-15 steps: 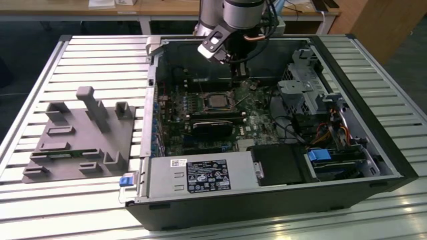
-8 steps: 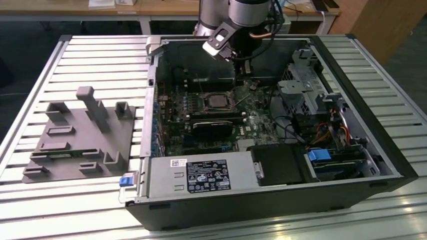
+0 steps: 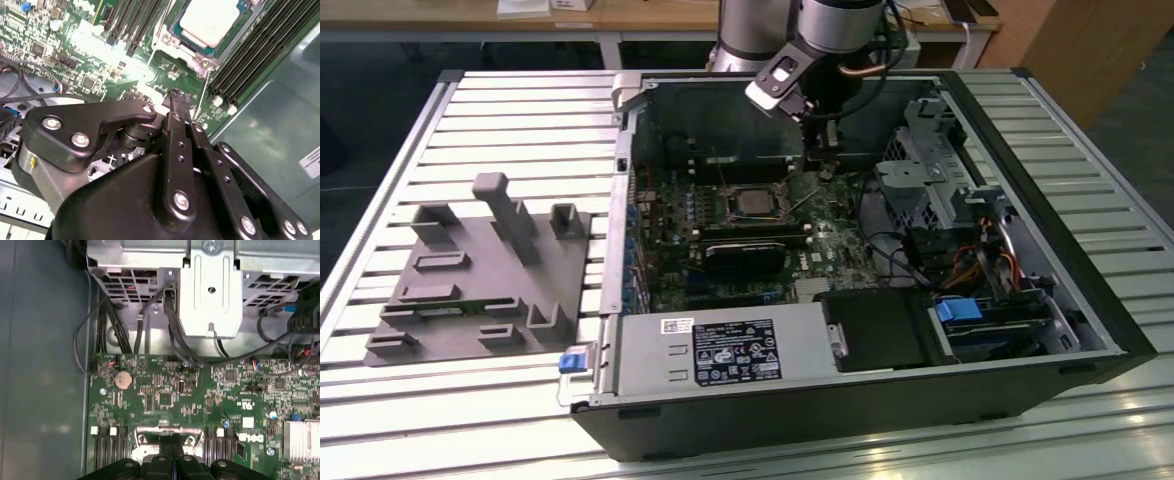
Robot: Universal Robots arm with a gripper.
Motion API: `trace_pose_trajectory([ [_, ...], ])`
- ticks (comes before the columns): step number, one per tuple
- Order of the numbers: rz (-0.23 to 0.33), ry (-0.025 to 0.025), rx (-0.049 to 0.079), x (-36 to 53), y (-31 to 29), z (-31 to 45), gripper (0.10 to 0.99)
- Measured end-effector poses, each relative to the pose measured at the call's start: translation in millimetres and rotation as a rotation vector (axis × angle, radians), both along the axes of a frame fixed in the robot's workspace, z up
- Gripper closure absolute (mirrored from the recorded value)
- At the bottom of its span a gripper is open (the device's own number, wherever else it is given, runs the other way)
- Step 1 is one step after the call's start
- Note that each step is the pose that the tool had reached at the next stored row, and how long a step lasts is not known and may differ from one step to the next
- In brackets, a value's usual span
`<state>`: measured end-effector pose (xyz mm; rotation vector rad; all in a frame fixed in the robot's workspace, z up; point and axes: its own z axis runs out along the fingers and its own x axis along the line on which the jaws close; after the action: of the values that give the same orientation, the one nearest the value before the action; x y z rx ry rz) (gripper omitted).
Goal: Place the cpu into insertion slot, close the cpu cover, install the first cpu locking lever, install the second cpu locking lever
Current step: 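Close the cpu cover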
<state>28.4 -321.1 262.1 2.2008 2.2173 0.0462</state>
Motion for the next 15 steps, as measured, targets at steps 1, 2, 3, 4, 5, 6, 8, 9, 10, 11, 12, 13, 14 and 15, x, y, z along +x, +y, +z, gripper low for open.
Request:
trace_pose_trajectory([
  [1,0.0,0.0018,0.0,2.2,0.0,0.0,0.98],
  [2,0.0,0.0033,0.0,4.2,0.0,0.0,0.98],
  [3,0.0,0.0048,0.0,6.7,0.0,0.0,0.98],
  [4,0.001,0.006,0.0,8.7,0.0,0.1,0.98],
  [5,0.003,0.007,0.001,10.6,-0.1,0.1,0.98],
  [6,0.005,0.0078,0.002,12.4,-0.1,0.1,0.98],
  [8,0.005,0.0091,0.002,14.6,0.1,-0.1,0.98],
  [9,0.005,0.0092,0.002,14.6,0.1,0.0,0.98],
  [10,0.005,0.0093,0.002,14.6,0.1,0.0,0.98],
  [11,0.005,0.0093,0.002,14.6,0.1,0.0,0.98],
  [12,0.005,0.0093,0.002,14.6,0.1,0.0,0.98],
  [13,0.005,0.0094,0.002,15.0,0.1,0.0,0.98],
  [14,0.005,0.0098,0.002,16.0,0.1,-0.1,0.98],
  [15,0.005,0.0103,0.002,17.0,0.1,-0.2,0.98],
])
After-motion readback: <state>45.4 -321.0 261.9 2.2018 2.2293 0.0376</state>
